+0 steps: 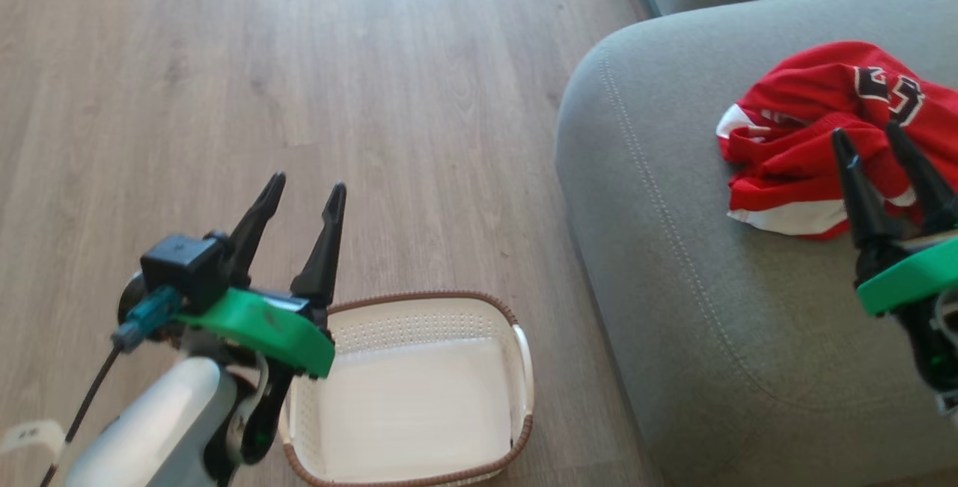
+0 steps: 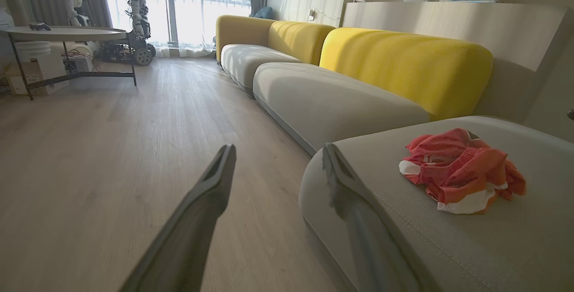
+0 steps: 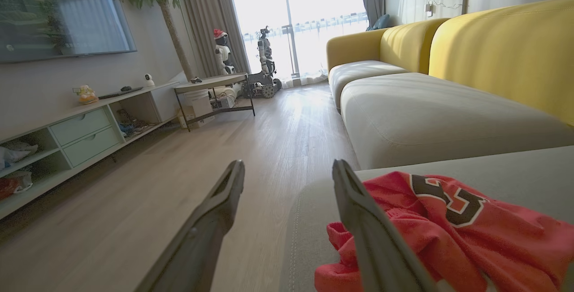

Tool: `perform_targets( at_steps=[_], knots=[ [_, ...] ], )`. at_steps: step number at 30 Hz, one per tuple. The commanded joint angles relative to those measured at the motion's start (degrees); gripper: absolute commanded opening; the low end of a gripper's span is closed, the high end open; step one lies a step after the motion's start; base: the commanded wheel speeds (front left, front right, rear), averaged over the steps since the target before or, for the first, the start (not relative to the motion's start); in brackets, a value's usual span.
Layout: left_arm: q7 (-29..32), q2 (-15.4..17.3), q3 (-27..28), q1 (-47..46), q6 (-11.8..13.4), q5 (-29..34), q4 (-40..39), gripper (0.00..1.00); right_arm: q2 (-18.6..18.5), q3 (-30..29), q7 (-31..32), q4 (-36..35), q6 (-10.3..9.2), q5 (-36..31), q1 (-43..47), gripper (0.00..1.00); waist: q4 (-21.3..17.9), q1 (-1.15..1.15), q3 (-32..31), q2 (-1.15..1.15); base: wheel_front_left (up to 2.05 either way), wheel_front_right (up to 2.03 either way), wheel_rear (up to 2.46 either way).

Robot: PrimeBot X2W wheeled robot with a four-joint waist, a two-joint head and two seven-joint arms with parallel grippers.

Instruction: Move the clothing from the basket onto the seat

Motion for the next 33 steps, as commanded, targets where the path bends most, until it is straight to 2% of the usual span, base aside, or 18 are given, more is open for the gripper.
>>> perform_targets(
  at_steps=[1, 8, 15, 21, 33],
  knots=[
    [-0.6, 2.1, 3.5, -1.3, 0.7, 0.5, -2.0, 1.0, -0.2, -1.1, 0.4, -2.9, 0.41, -1.4, 0.7, 1.0, 0.7, 0.0, -0.3, 0.0, 0.0, 0.0, 0.0],
    [-0.8, 1.4, 7.4, 3.4, 3.1, 1.8, -2.7, 1.0, 6.0, -7.2, 3.8, -10.3, 0.41, -7.5, 8.1, 1.0, 3.3, 0.0, -0.8, 0.0, 0.0, 0.0, 0.0],
    [-0.8, 0.0, 12.5, 8.6, 3.1, 6.4, -2.9, 1.0, 10.6, -10.1, 4.6, -15.0, 0.41, -11.5, 13.8, 1.0, 4.8, 0.0, -1.0, 0.0, 0.0, 0.0, 0.0],
    [-0.8, -1.0, 16.7, 12.7, 3.3, 11.8, -2.9, 1.0, 13.8, -11.2, 4.3, -16.1, 0.41, -13.5, 16.8, 1.0, 5.7, 0.0, -1.3, 0.0, 0.0, 0.0, 0.0],
    [-0.8, -7.1, 24.7, 19.9, -0.7, 17.5, -3.7, 1.0, 17.0, -11.8, 2.2, -17.0, 0.41, -15.8, 19.2, 1.0, 6.5, 0.0, -1.5, 0.0, 0.0, 0.0, 0.0]
  ],
)
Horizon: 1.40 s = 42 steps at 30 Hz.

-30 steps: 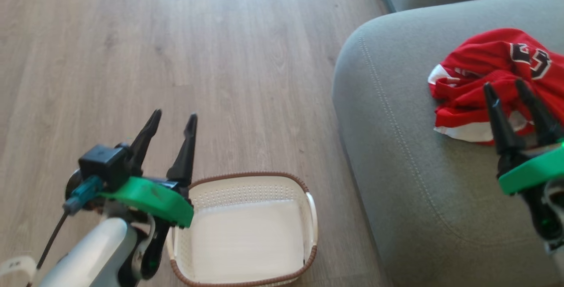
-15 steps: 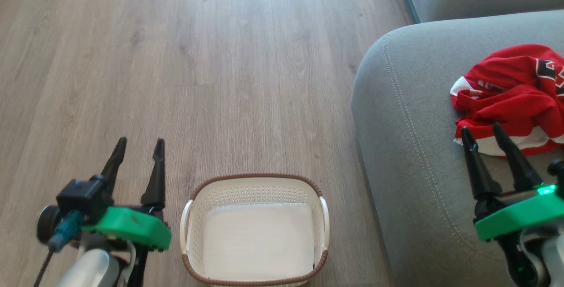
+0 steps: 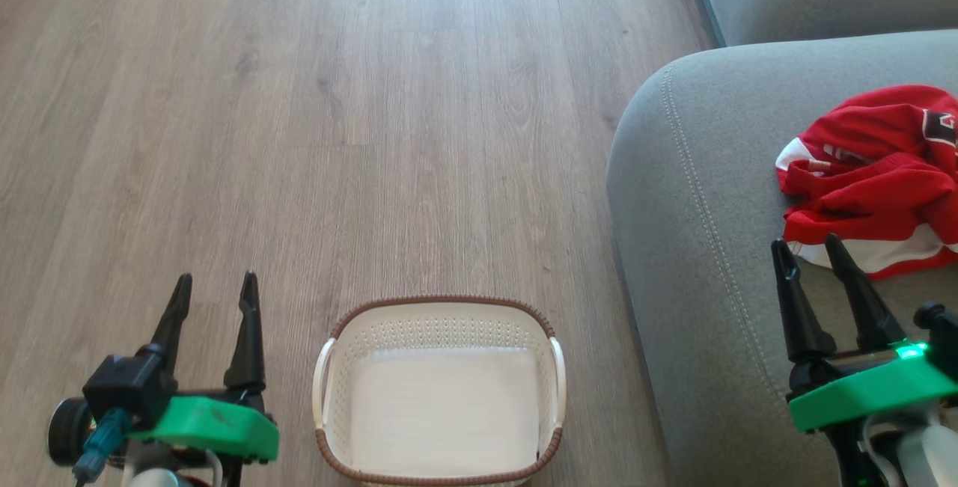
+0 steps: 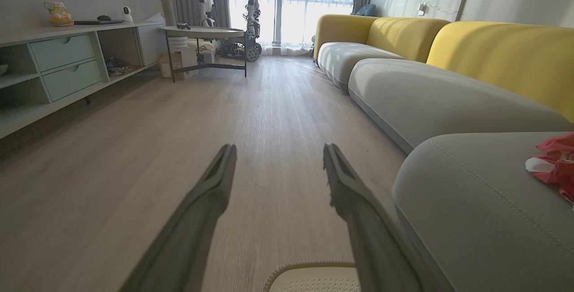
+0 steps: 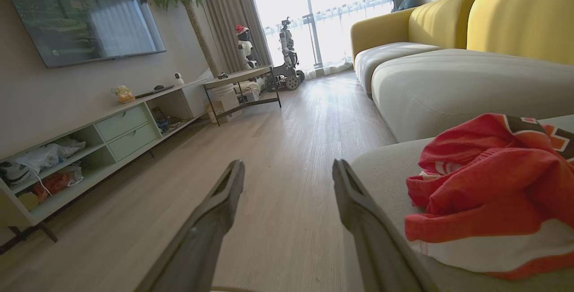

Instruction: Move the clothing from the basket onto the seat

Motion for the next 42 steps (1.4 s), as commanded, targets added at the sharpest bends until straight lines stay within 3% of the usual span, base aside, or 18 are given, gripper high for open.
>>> perform_targets(
  at_steps=[1, 22, 42],
  knots=[
    [-0.7, 0.2, 3.4, -1.8, -0.6, 0.6, -1.6, 1.0, -0.8, 0.9, -0.6, -2.4, 0.41, -0.8, -0.8, 1.0, 0.0, 0.0, 0.1, 0.0, 0.0, 0.0, 0.0],
    [-0.7, -5.5, 8.9, -0.4, -7.9, 4.0, 2.4, 1.0, 0.1, 1.1, -0.7, -1.9, 0.41, -3.1, -0.4, 1.0, 0.3, 0.0, 0.2, 0.0, 0.0, 0.0, 0.0],
    [-0.7, -8.2, 12.0, -0.3, -11.0, 6.8, 4.1, 1.0, 0.6, 1.6, 0.0, -1.8, 0.41, -3.1, -0.8, 1.0, -0.4, 0.0, -0.2, 0.0, 0.0, 0.0, 0.0]
  ],
)
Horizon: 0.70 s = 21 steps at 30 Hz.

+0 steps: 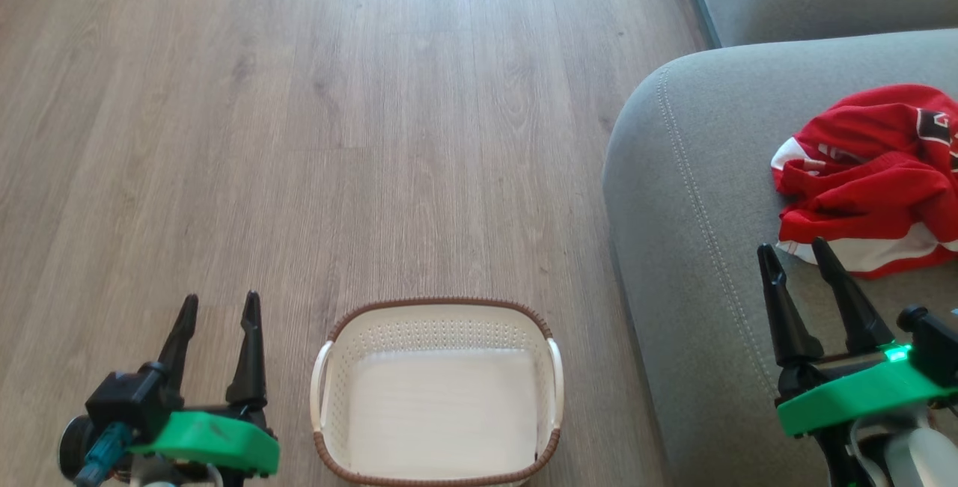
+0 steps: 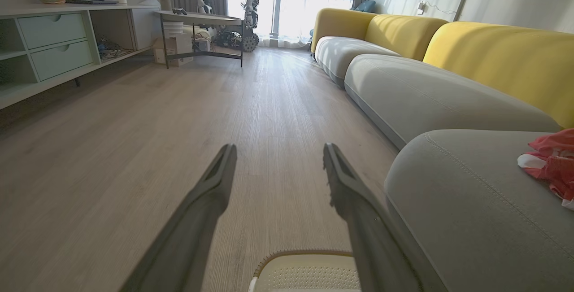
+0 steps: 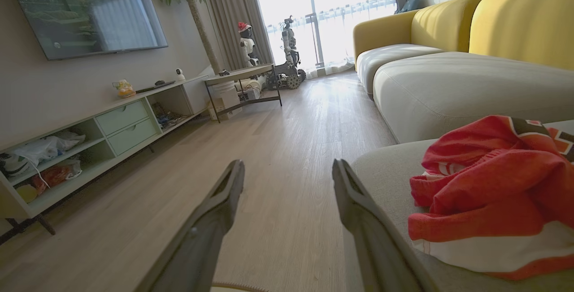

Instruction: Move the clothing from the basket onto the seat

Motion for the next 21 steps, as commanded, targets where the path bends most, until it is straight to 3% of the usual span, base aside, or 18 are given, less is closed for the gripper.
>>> perform_targets(
  at_steps=[1, 5, 6, 7, 11, 21],
  knots=[
    [-0.7, 0.2, 2.9, -2.2, -0.5, 0.7, -1.5, 1.0, -0.4, 1.0, 0.0, -1.8, 0.41, -0.6, -0.9, 1.0, -0.1, 0.0, 0.0, 0.0, 0.0, 0.0, 0.0],
    [-0.7, -0.3, 3.4, -2.3, -1.1, 1.1, -1.2, 1.0, -0.2, 1.1, 0.1, -1.7, 0.41, -0.5, -1.0, 1.0, -0.2, 0.0, 0.0, 0.0, 0.0, 0.0, 0.0],
    [-0.7, -0.4, 3.4, -2.3, -1.3, 1.1, -1.2, 0.0, -0.2, 1.2, 0.2, -1.7, 0.41, -0.4, -1.1, 0.0, -0.3, 0.0, 0.0, 0.0, 0.0, 0.0, 0.0],
    [0.0, -0.7, 0.8, 0.0, -1.0, 0.5, 0.6, 0.0, 0.4, 0.2, 0.1, 0.2, -0.03, -0.1, 0.0, 0.0, -0.3, 0.0, 0.0, 0.0, 0.0, 0.0, 0.0],
    [0.2, -1.2, -0.1, 0.9, -1.0, 0.5, 3.6, 0.0, 1.2, 0.8, 0.2, 3.4, -0.07, -0.1, 0.8, 0.0, -0.3, 0.0, 0.0, 0.0, 0.0, 0.0, 0.0],
    [1.7, -2.0, 1.0, 0.4, -1.8, -4.9, 4.7, 0.0, 1.9, 0.4, 1.3, 4.8, -0.04, 4.9, 0.5, 0.0, -0.2, 0.0, 0.1, 0.0, 0.0, 0.0, 0.0]
  ],
)
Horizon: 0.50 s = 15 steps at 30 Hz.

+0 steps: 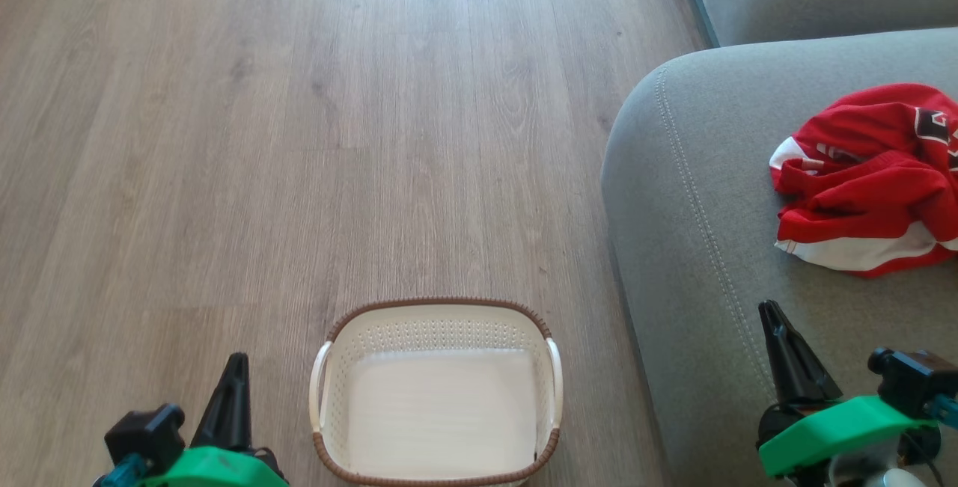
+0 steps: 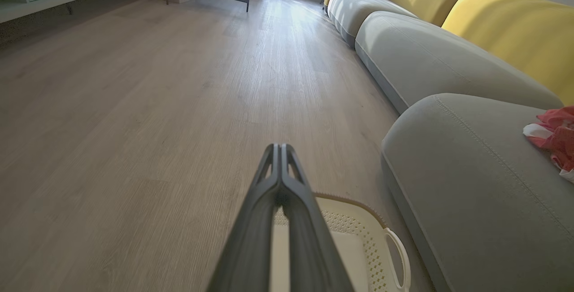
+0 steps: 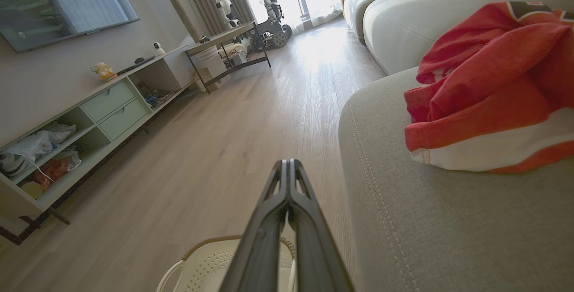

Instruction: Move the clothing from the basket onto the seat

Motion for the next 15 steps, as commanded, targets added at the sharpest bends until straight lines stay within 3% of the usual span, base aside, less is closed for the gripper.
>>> perform_targets(
  at_steps=[1, 15],
  knots=[
    [0.2, 0.1, 1.2, -2.7, -0.4, -1.1, -1.5, 0.0, -0.3, -0.9, 0.2, -1.5, 0.04, 1.1, -2.6, 0.0, 0.0, 0.0, 0.0, 0.0, 0.0, 0.0, 0.0],
    [2.5, -0.8, 3.2, -4.0, -1.6, -9.2, -1.0, 0.0, 0.6, -1.9, 2.1, -0.6, 0.09, 8.5, -3.6, 0.0, 0.1, 0.0, 0.1, 0.0, 0.0, 0.0, 0.0]
  ],
)
